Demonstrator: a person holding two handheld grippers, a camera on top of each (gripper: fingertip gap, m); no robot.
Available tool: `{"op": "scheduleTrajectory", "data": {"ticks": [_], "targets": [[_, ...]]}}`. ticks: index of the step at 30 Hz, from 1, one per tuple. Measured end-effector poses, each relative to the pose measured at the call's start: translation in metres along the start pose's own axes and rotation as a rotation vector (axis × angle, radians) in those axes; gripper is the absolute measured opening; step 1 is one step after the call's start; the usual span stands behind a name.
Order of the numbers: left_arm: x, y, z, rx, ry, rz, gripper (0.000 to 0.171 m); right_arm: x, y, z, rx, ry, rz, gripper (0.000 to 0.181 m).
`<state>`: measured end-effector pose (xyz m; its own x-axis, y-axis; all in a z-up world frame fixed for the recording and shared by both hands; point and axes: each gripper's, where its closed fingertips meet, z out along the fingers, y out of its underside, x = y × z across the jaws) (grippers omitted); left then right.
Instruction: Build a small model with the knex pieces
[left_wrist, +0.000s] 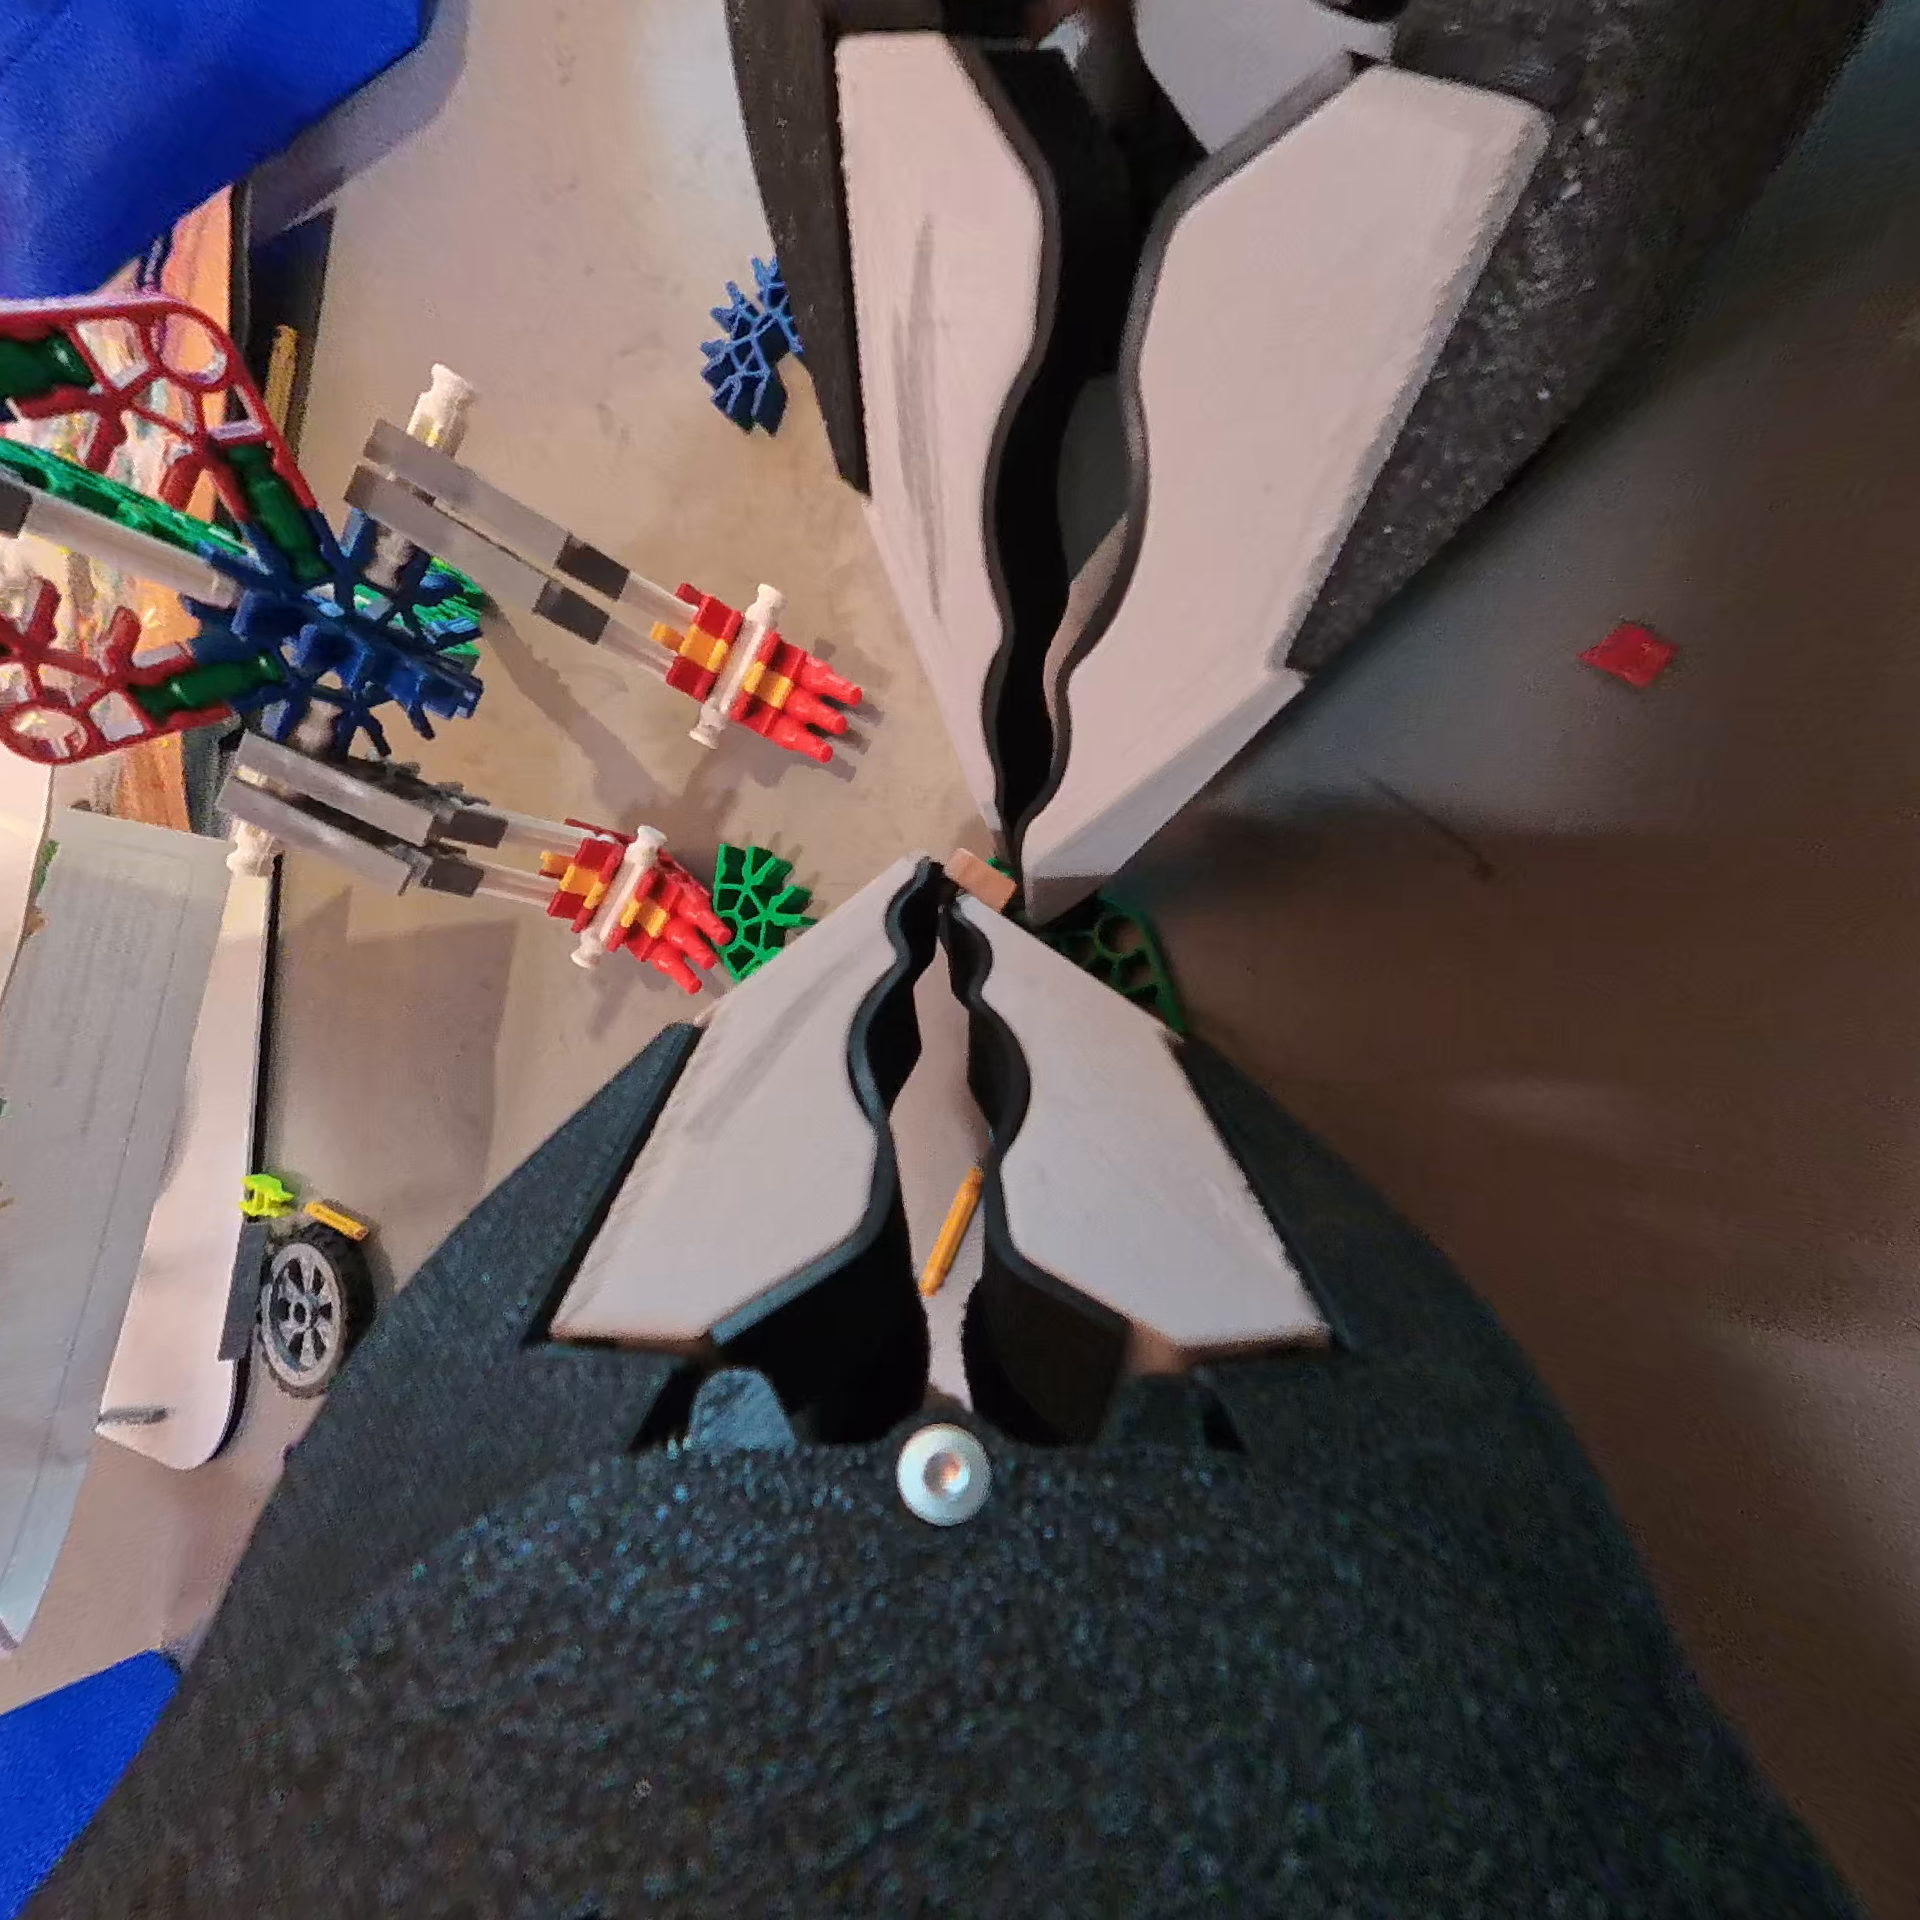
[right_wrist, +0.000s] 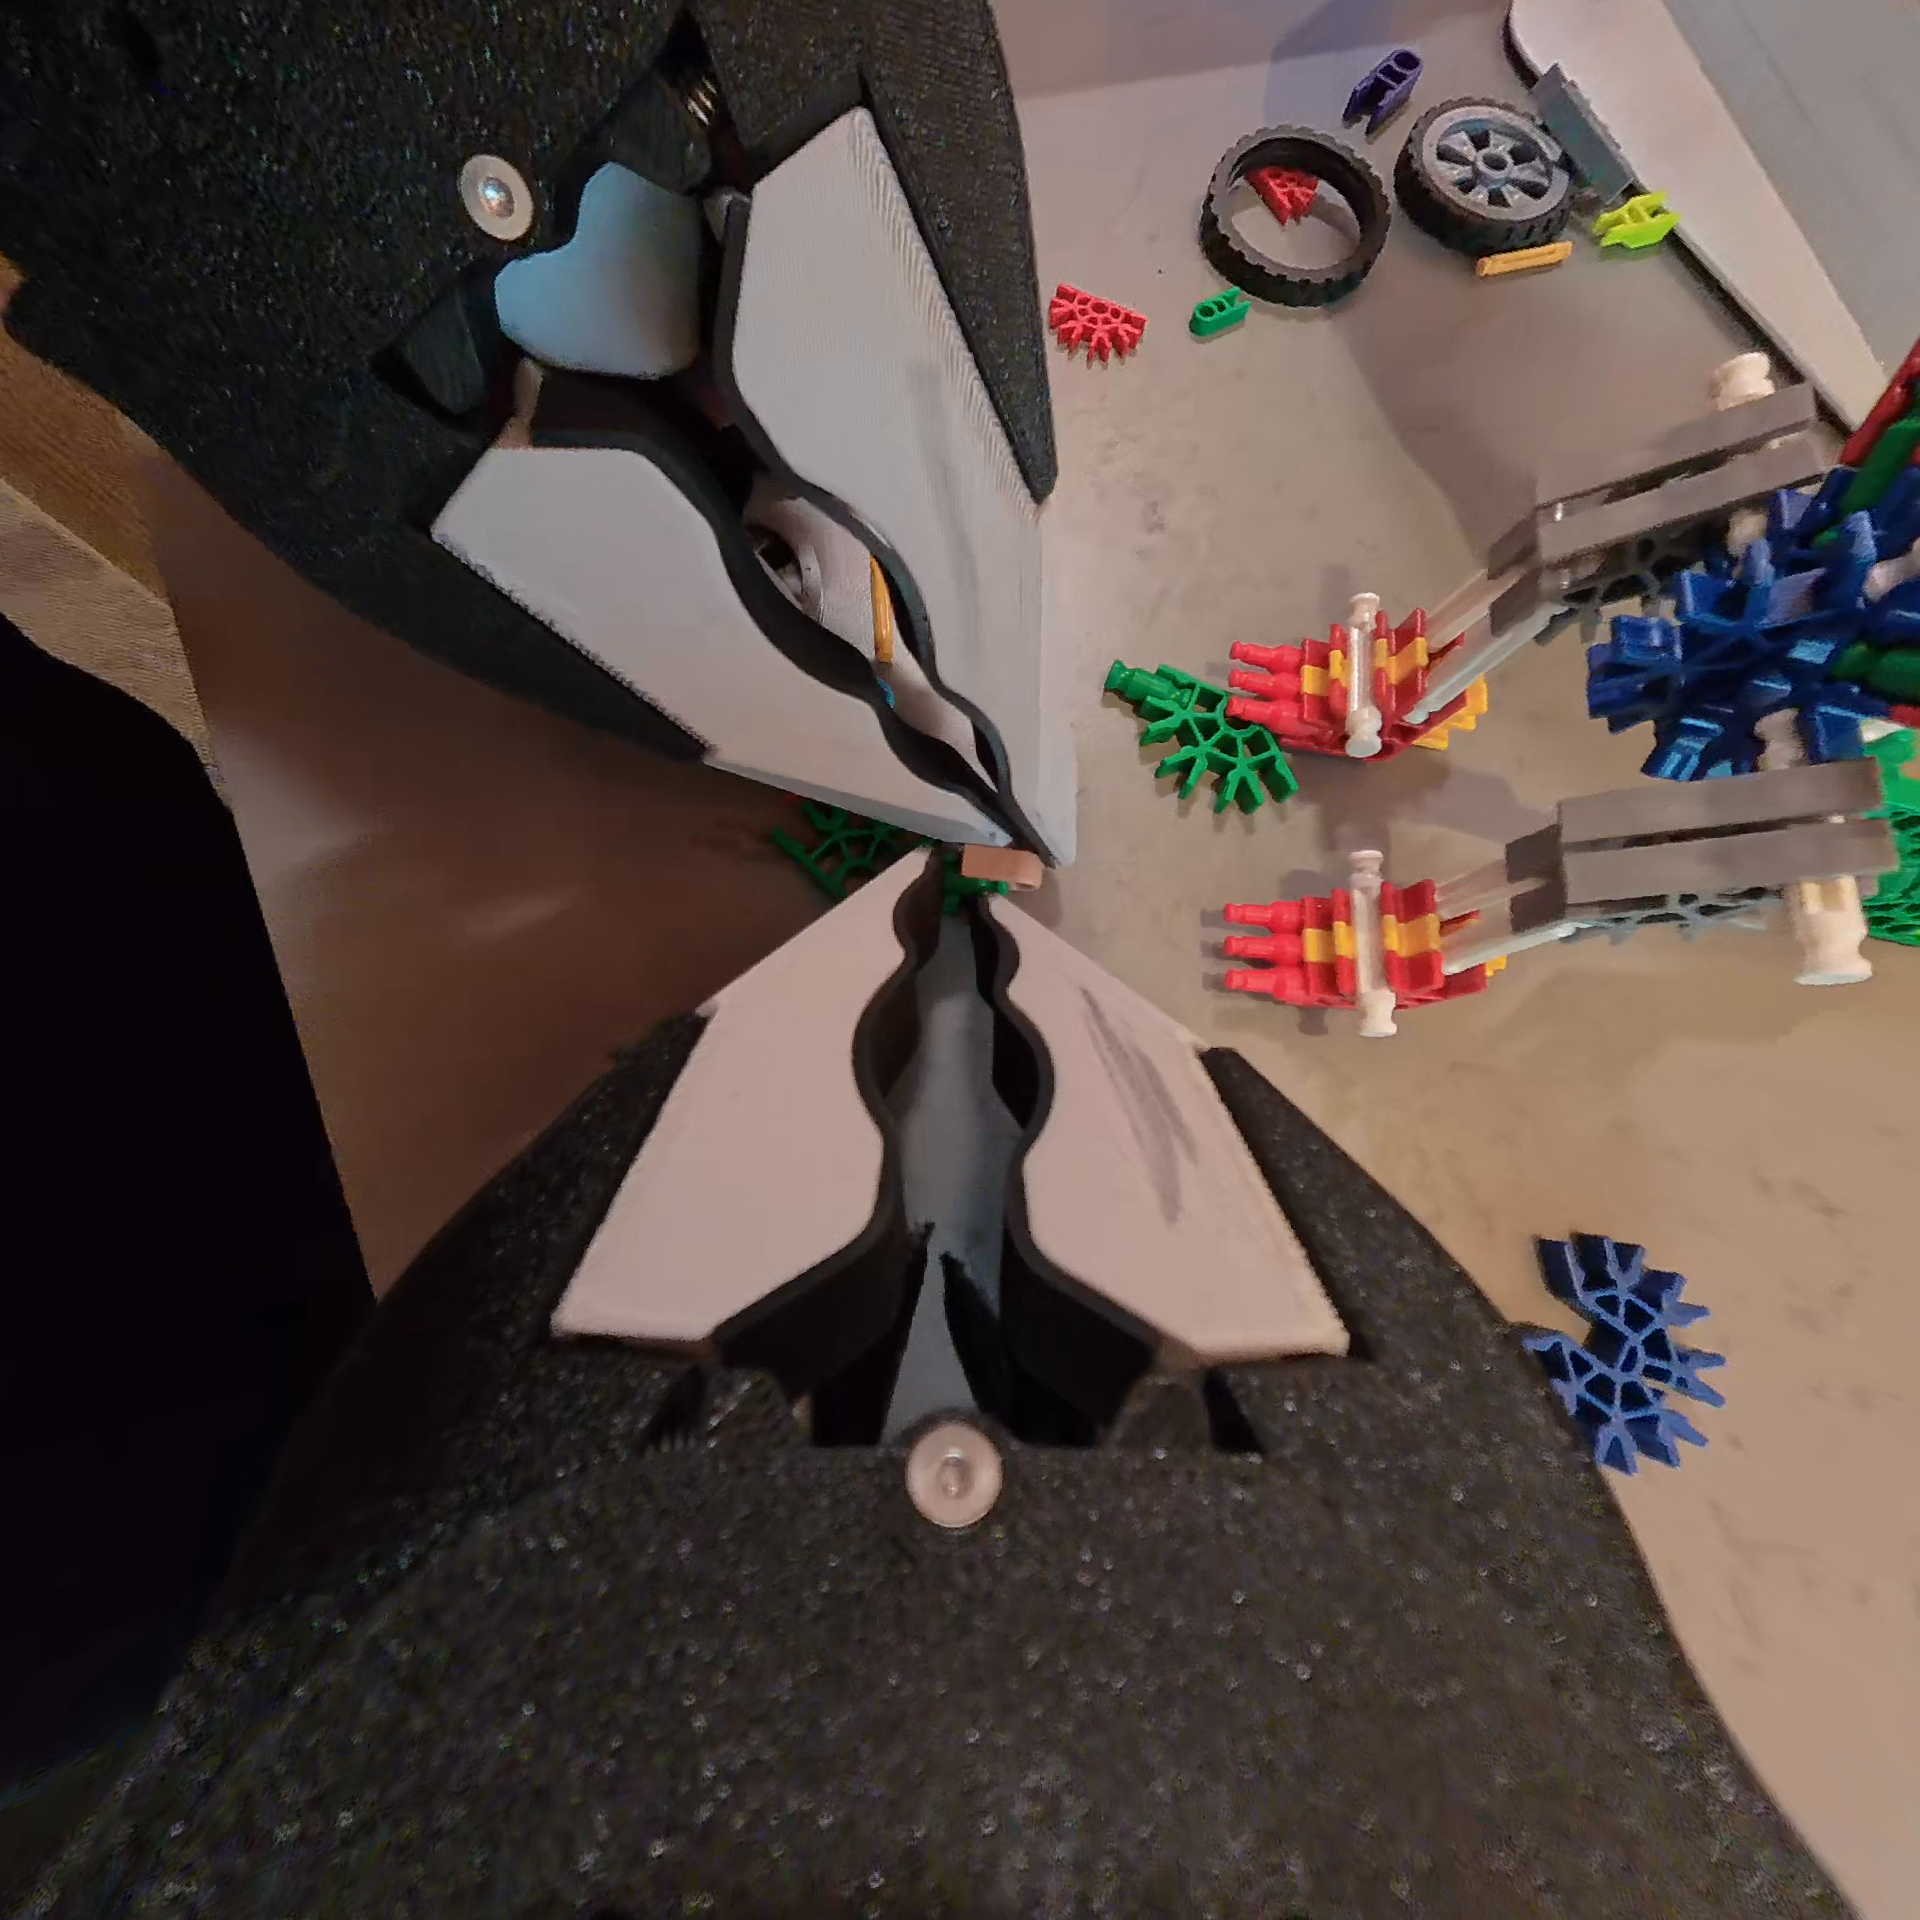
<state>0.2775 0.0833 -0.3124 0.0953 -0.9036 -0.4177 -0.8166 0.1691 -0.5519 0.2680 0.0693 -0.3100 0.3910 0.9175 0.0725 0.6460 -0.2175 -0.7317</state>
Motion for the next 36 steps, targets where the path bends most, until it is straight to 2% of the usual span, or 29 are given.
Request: {"op": "scheduleTrajectory", "data": {"ticks": [10, 17, 22, 25, 36], "targets": [[-0.002, -0.002, 0.002, 0.006, -0.117, -0.020, 0.000, 0.000, 0.000, 0.000, -0.007, 0.088, -0.037, 0.002], [-0.005, 0.000, 0.002, -0.008, -0.126, -0.081, 0.000, 0.001, -0.001, 0.002, -0.011, 0.110, -0.012, 0.002], [-0.006, 0.003, -0.001, -0.012, -0.079, -0.106, 0.000, 0.003, -0.001, 0.001, -0.006, 0.082, 0.020, 0.003], [-0.005, 0.008, -0.002, 0.002, -0.001, -0.203, 0.000, 0.004, -0.001, 0.001, -0.001, 0.072, 0.030, 0.004], [0.004, 0.010, -0.009, 0.005, 0.127, -0.142, 0.000, 0.004, -0.002, 0.002, 0.002, 0.041, 0.047, 0.004]]}}
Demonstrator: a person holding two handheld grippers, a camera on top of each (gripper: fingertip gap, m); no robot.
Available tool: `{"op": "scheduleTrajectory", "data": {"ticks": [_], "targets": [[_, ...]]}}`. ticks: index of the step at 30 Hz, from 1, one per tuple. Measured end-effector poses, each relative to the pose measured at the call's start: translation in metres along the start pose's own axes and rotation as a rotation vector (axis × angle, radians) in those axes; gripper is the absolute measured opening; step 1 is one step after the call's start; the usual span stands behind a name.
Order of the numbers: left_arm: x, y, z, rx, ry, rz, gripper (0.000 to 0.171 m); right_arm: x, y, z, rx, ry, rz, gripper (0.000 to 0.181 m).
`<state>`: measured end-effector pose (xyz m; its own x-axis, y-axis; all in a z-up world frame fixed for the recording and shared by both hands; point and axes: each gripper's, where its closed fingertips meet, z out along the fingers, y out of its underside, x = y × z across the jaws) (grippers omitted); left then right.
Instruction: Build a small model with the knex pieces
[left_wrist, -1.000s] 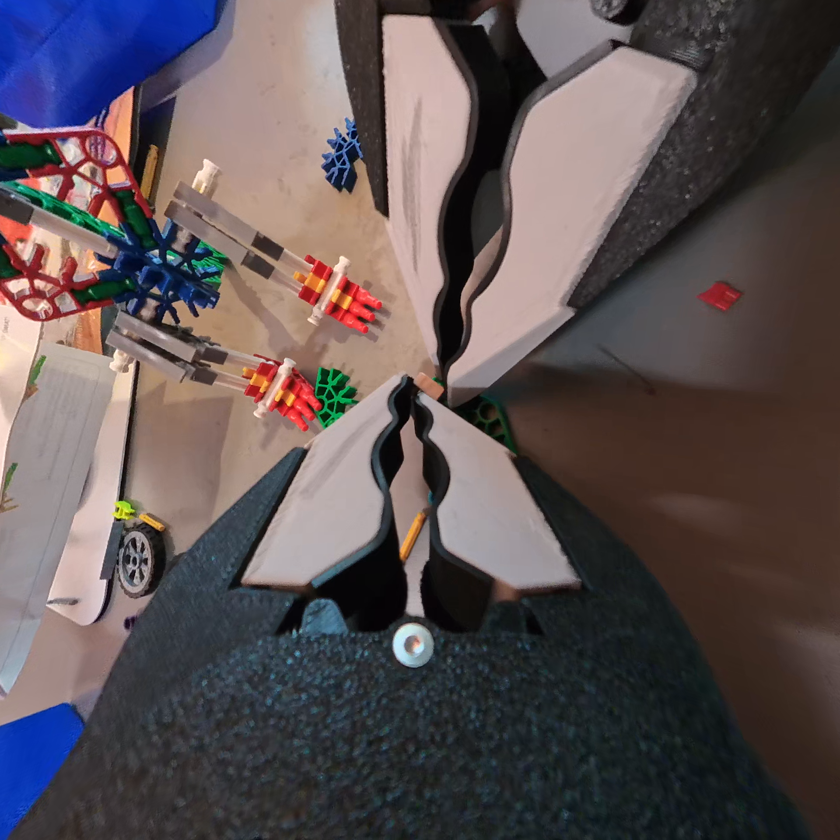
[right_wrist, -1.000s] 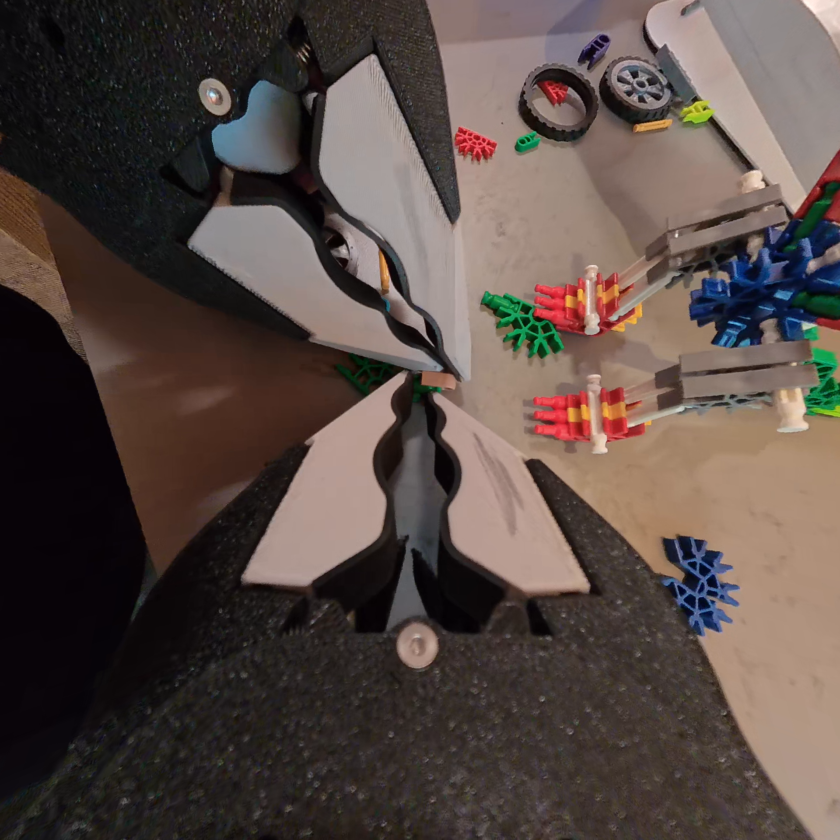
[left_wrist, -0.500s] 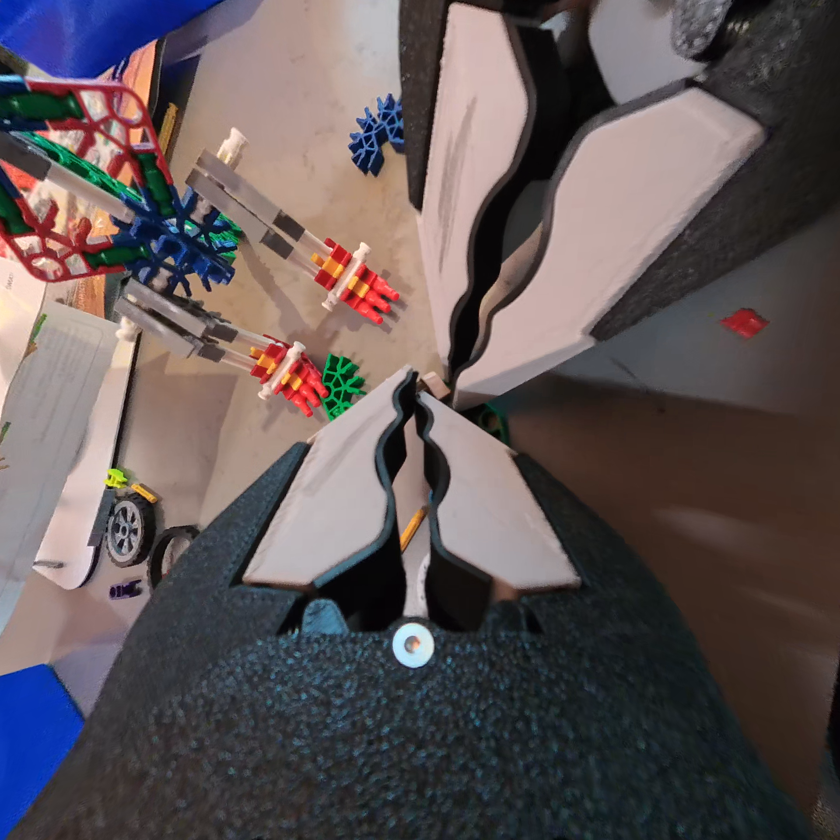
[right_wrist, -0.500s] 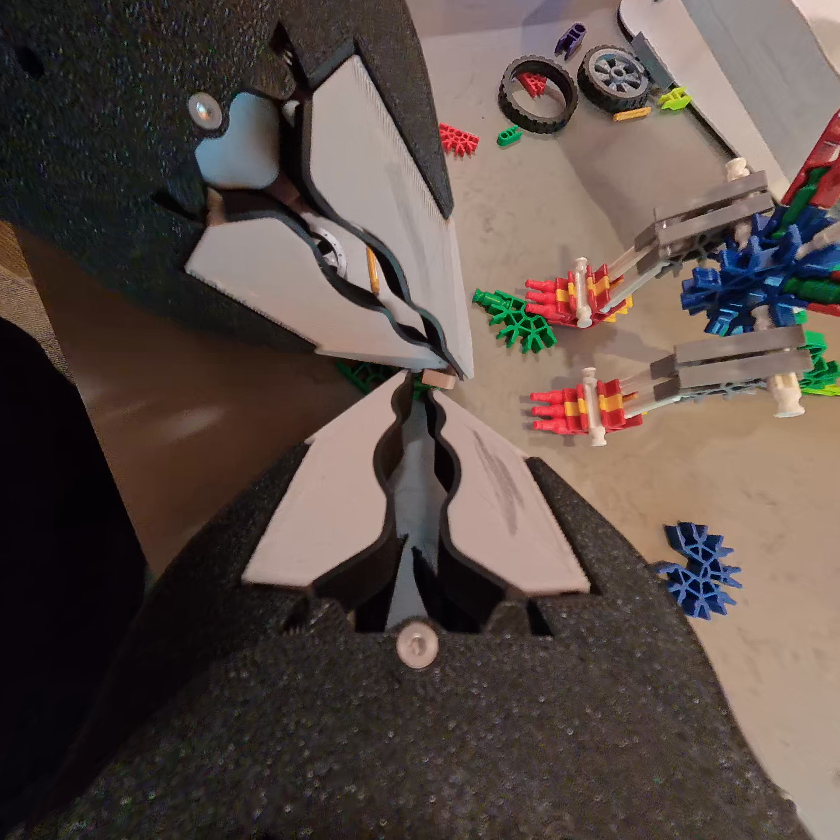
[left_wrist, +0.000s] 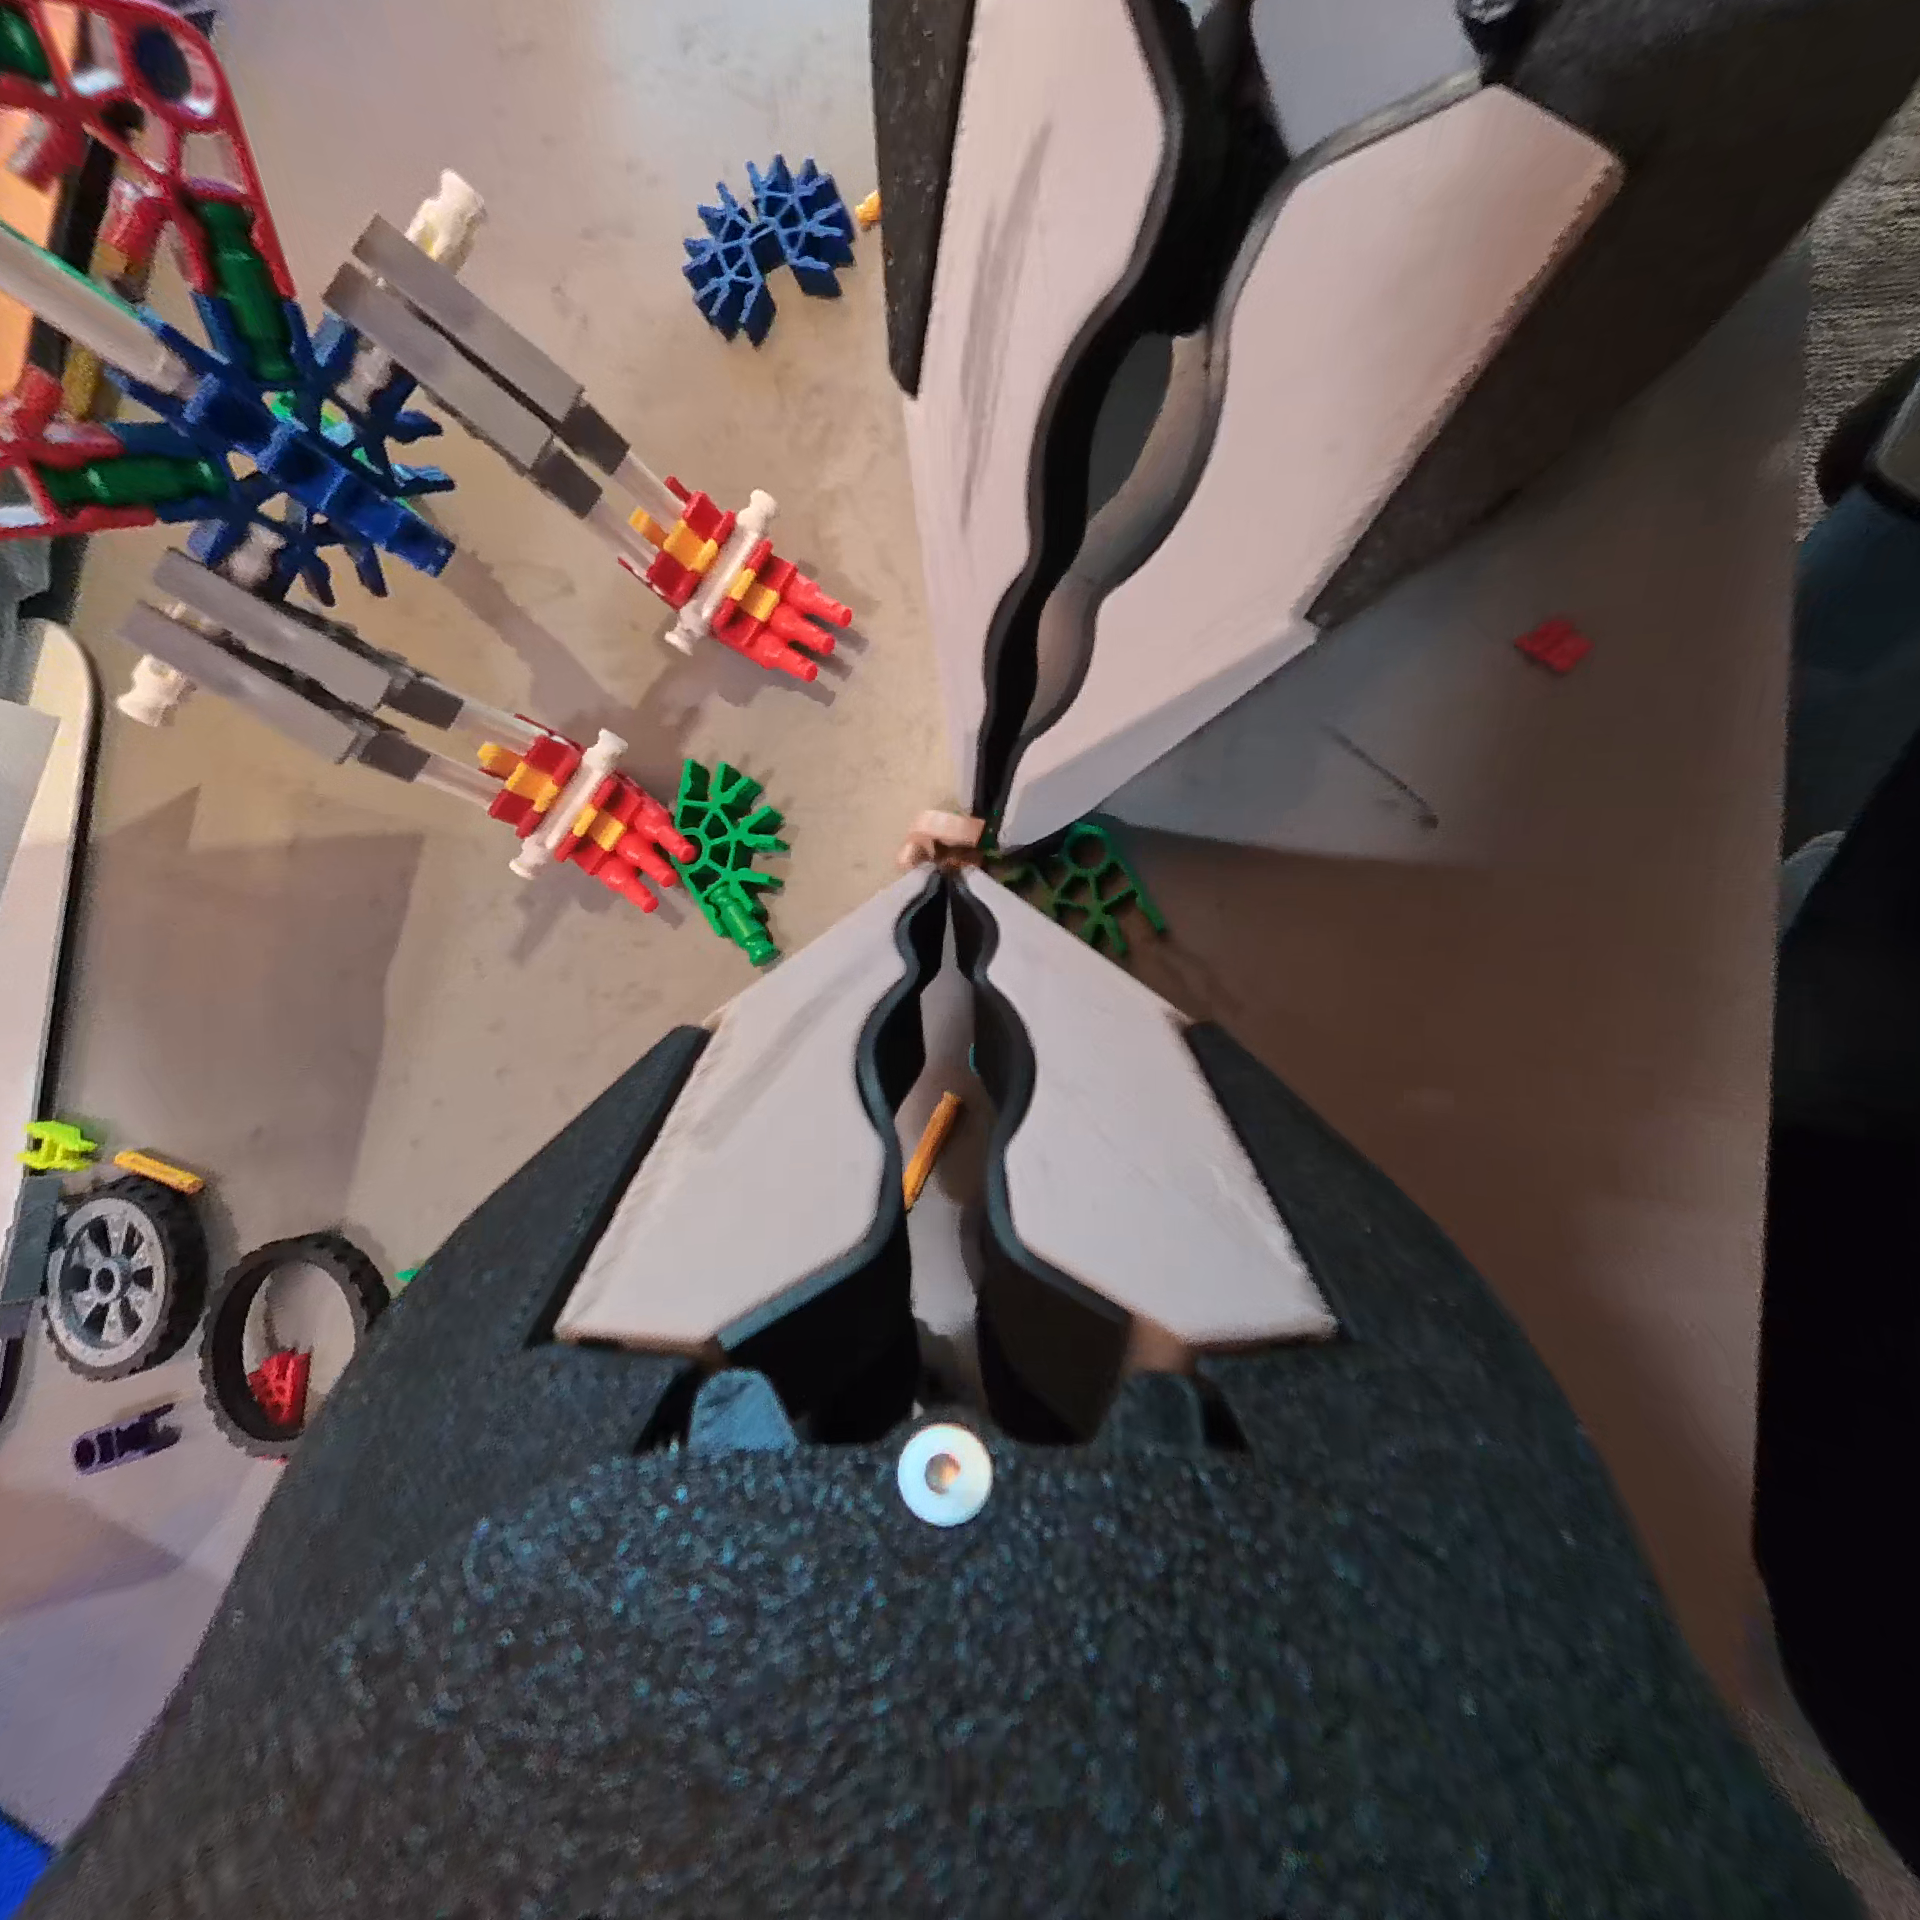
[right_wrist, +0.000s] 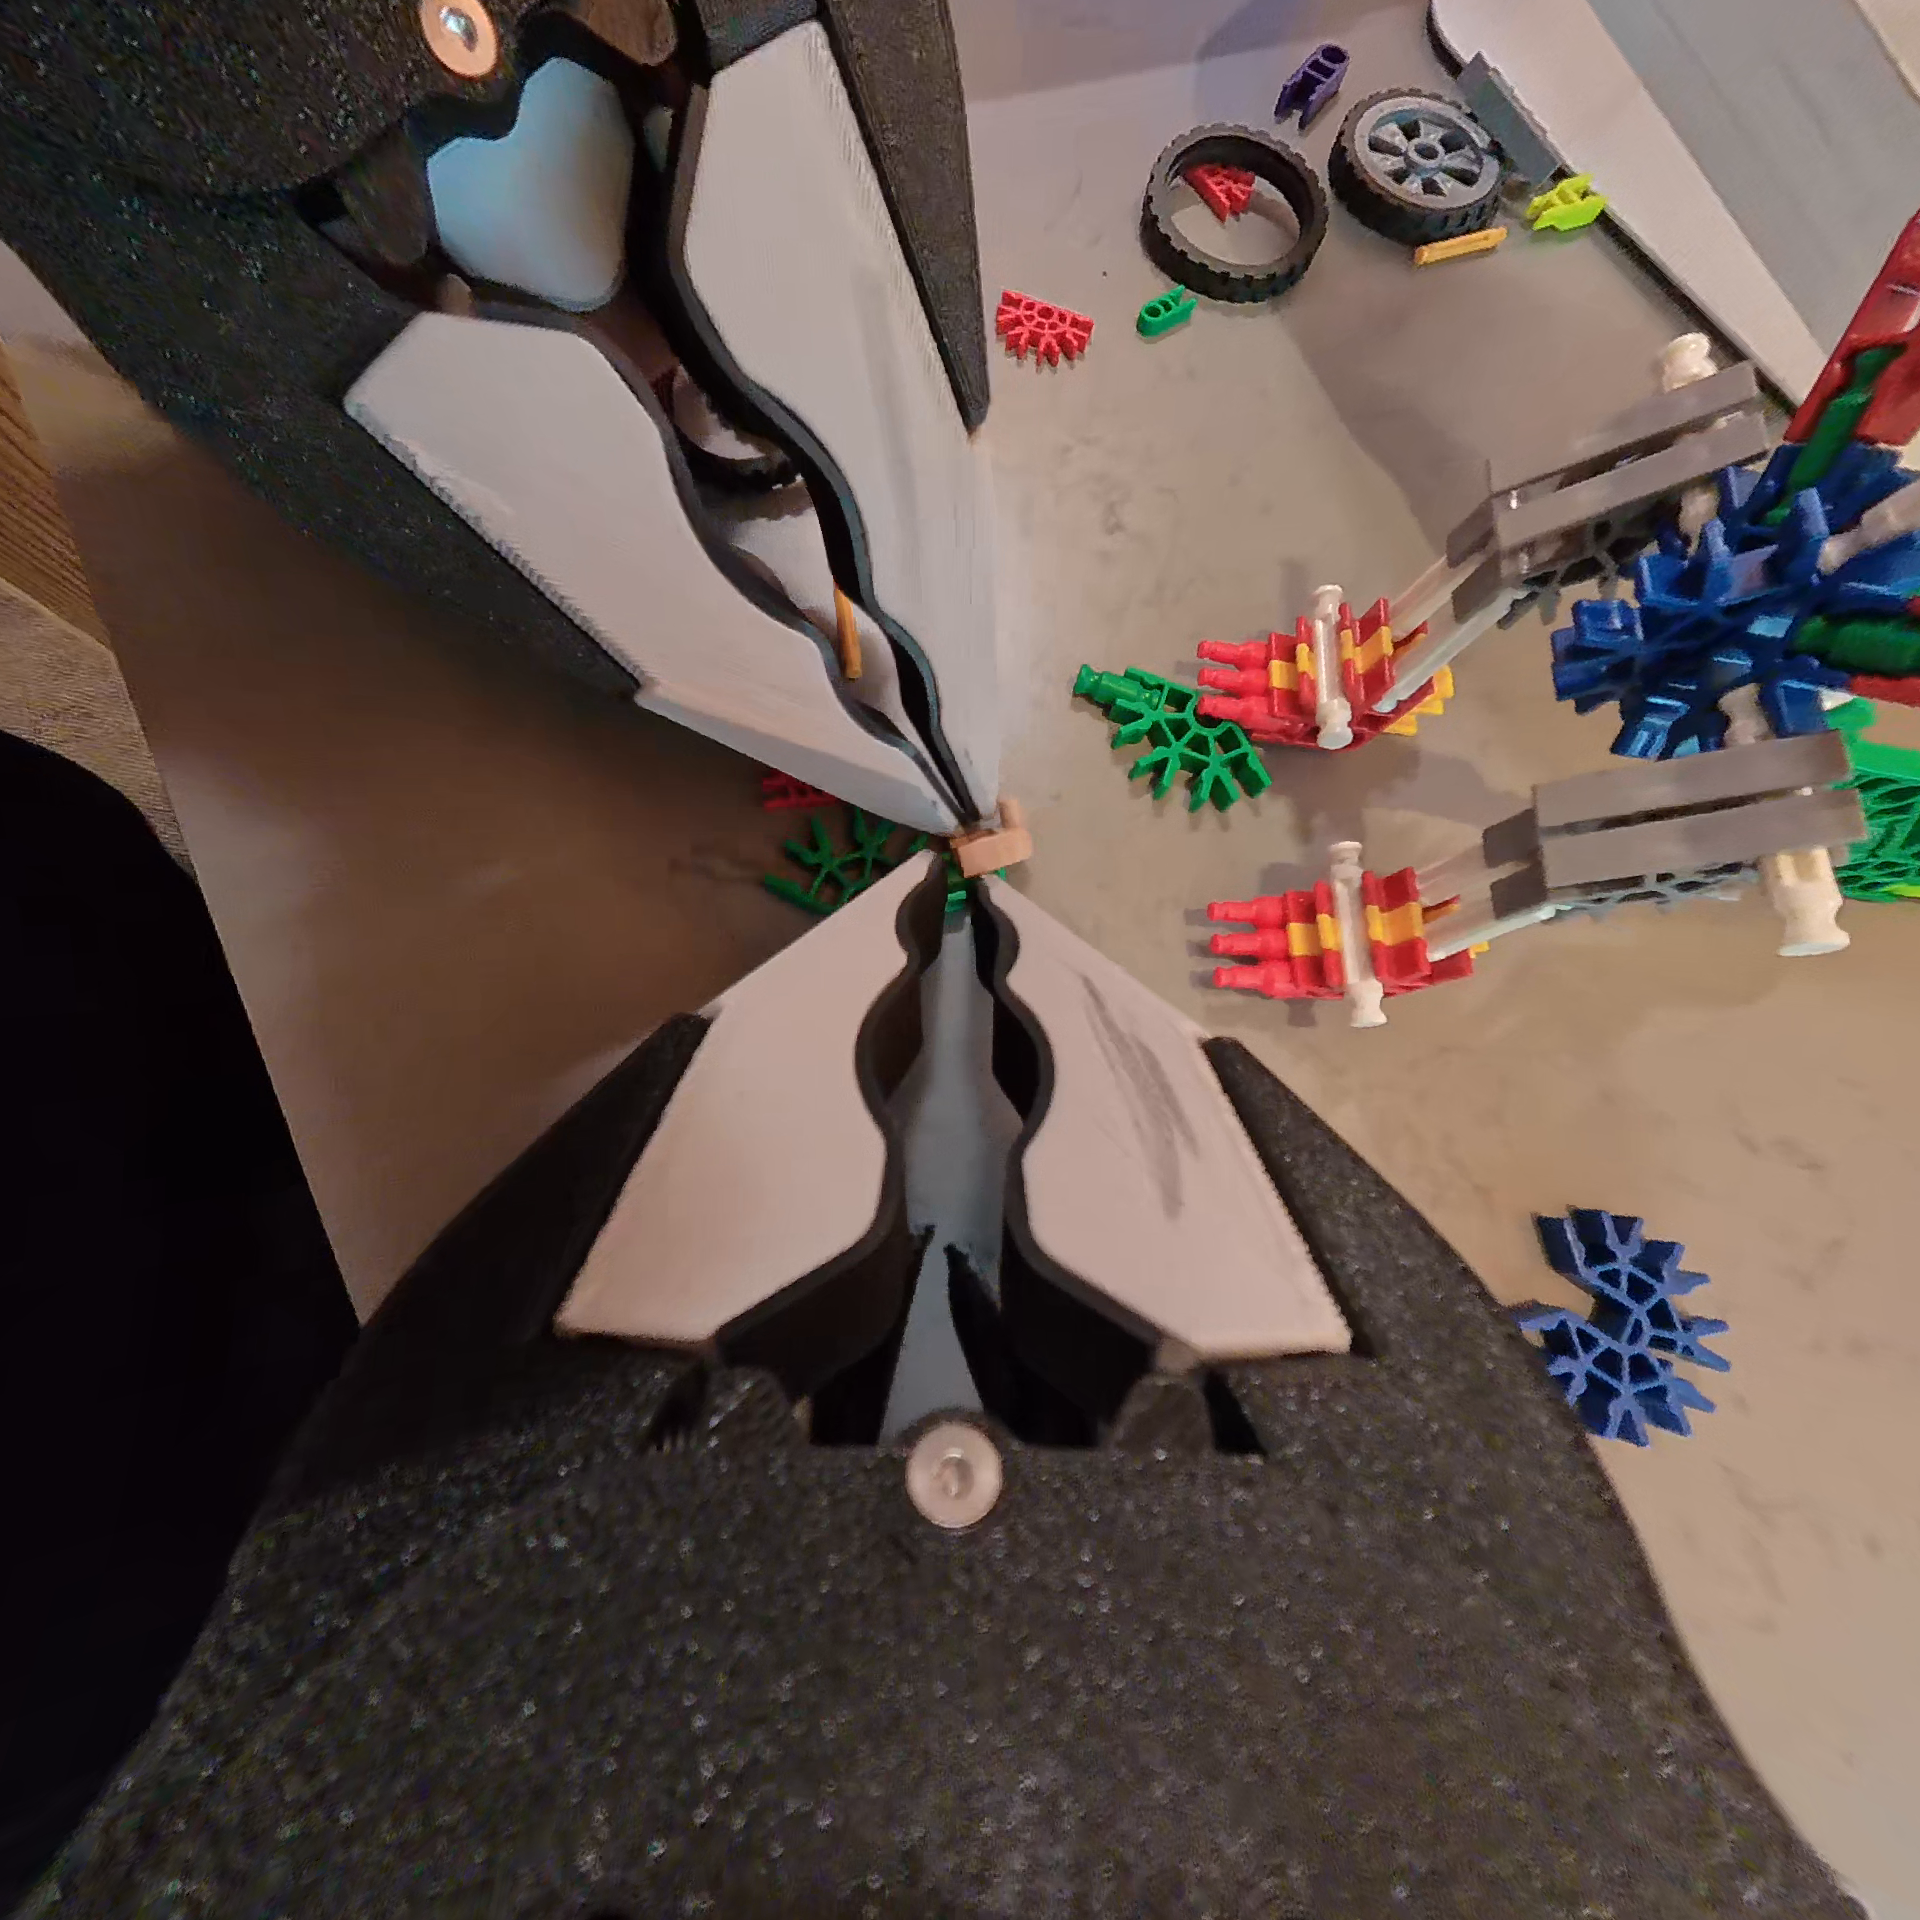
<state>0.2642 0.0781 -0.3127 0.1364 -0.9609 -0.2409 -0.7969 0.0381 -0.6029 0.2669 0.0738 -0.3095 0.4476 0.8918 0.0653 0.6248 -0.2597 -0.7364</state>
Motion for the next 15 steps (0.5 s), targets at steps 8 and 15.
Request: {"op": "scheduleTrajectory", "data": {"ticks": [8, 15], "targets": [[0.0024, -0.0068, -0.0031, 0.034, 0.087, 0.028, 0.000, -0.0003, -0.0009, 0.0001, 0.002, -0.028, 0.024, 0.004], [0.0052, -0.0037, -0.0030, 0.039, 0.117, -0.017, 0.000, -0.0011, -0.0014, 0.0006, 0.001, -0.060, 0.037, 0.004]]}}
